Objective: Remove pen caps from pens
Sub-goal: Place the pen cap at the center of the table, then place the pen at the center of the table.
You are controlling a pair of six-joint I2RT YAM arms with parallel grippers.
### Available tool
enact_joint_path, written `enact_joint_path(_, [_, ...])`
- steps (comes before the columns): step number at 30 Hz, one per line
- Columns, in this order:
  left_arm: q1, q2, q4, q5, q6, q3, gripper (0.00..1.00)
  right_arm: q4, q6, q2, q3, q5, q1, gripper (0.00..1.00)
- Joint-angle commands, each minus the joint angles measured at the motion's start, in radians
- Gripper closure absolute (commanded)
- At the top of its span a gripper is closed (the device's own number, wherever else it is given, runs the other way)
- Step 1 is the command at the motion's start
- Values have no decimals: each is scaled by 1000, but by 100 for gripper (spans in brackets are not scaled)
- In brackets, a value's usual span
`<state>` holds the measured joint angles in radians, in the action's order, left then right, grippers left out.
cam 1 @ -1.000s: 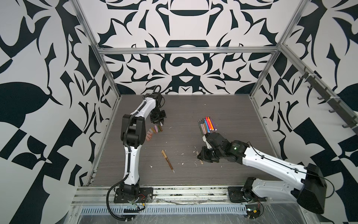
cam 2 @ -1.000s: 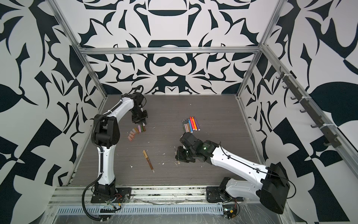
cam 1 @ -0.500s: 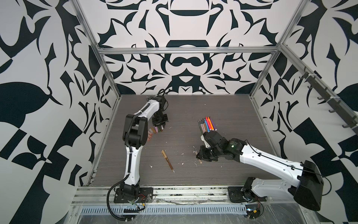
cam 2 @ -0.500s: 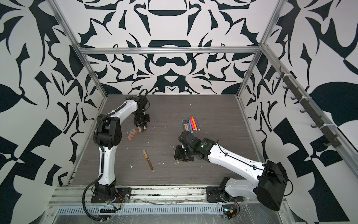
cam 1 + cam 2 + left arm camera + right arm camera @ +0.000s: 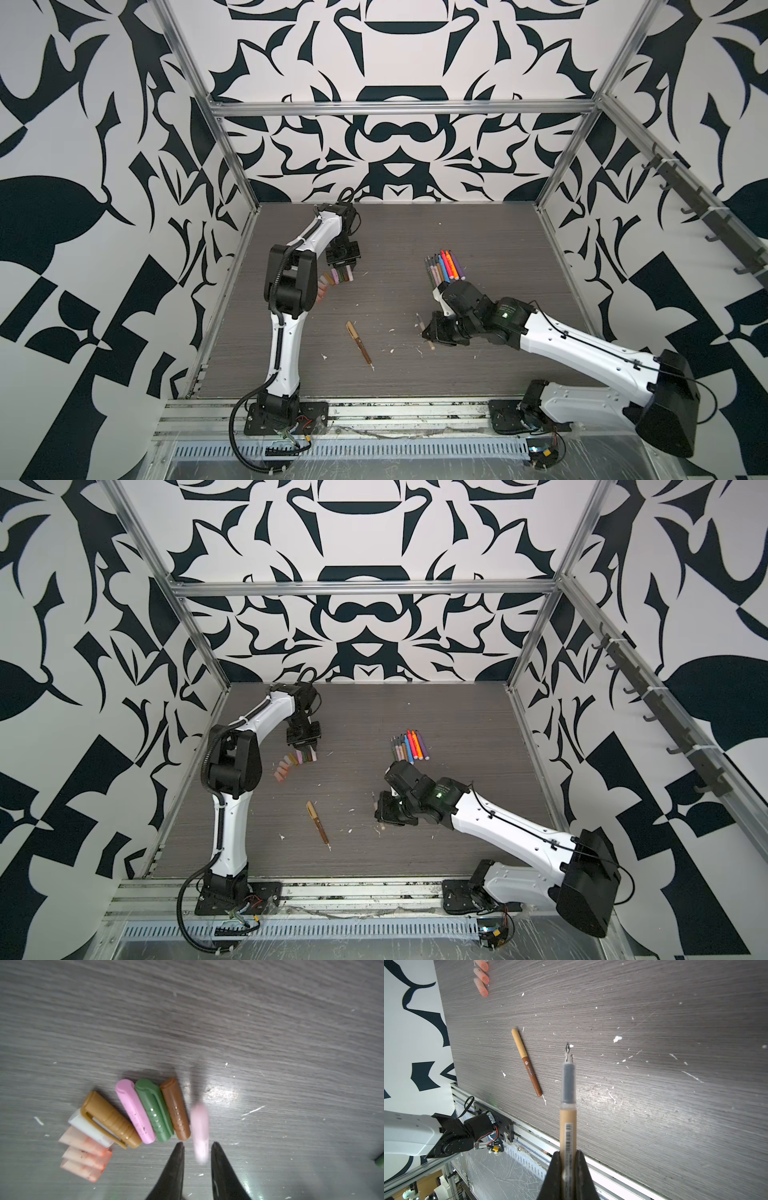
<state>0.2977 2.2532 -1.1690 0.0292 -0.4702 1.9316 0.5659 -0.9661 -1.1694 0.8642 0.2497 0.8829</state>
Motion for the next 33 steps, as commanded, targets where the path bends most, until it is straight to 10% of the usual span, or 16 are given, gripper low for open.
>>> enact_joint_path(1, [2,22,-58,2,-1,26,74,8,-1,25,3,-22,-4,100])
enact_joint_path(13, [3,-103,-22,66,-8,-30,76,193,288,-103,182,-37,-267,100])
enact_joint_path(33, [-24,-596,167,247,-88,-485,77,416,659,-841,832,-420,-272,100])
